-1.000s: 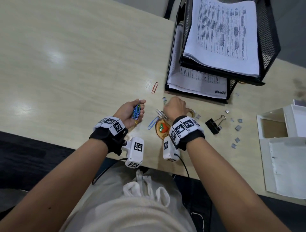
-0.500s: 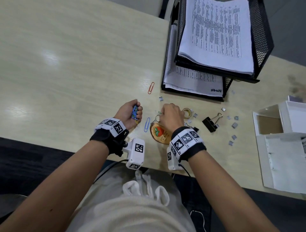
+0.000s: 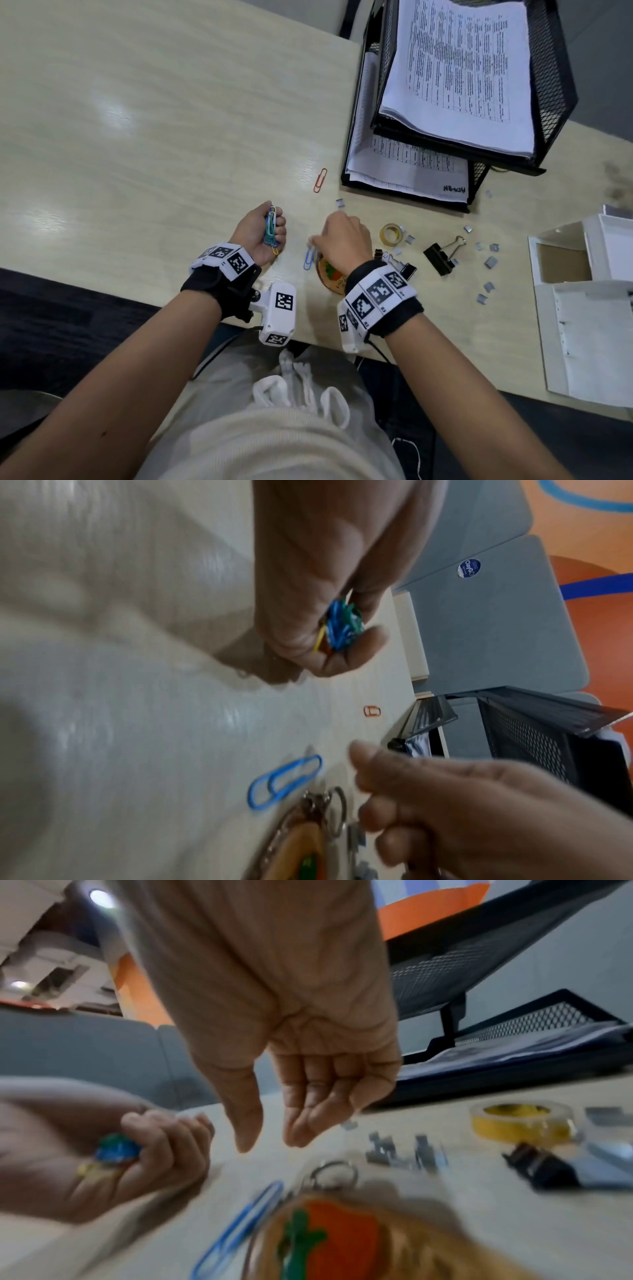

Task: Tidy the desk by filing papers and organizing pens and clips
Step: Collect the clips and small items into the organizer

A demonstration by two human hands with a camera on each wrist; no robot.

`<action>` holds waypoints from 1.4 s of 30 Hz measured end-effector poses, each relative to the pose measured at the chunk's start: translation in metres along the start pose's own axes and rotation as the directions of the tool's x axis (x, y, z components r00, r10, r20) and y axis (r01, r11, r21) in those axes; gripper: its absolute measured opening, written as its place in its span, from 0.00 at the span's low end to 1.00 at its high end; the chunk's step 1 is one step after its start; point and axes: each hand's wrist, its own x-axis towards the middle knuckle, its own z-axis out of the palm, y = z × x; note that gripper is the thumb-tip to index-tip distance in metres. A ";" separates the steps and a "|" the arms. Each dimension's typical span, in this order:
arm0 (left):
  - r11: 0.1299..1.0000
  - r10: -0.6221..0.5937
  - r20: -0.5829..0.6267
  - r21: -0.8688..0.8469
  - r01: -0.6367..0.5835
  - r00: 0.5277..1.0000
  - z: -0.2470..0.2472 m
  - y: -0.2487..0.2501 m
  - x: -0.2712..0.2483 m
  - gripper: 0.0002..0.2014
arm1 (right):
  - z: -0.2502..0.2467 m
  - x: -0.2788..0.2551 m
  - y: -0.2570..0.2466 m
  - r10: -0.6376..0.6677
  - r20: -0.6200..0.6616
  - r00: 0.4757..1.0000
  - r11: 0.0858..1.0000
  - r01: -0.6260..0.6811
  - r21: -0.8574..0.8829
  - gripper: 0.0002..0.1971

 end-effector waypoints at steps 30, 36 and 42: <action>0.994 0.076 -0.117 0.091 -0.066 0.990 -0.004 0.017 -0.008 0.21 | 0.021 0.051 -0.031 0.043 -0.088 0.995 0.998 -0.046 -0.032 0.16; 0.976 -0.011 0.008 0.219 0.009 1.000 0.064 -0.025 0.001 0.21 | -0.020 -0.012 0.038 0.182 -0.247 0.952 0.898 -0.059 0.436 0.04; 0.904 -0.114 0.129 0.425 0.049 0.985 0.165 -0.125 0.003 0.19 | -0.074 -0.097 0.169 0.546 -0.331 0.769 0.671 -0.165 0.723 0.10</action>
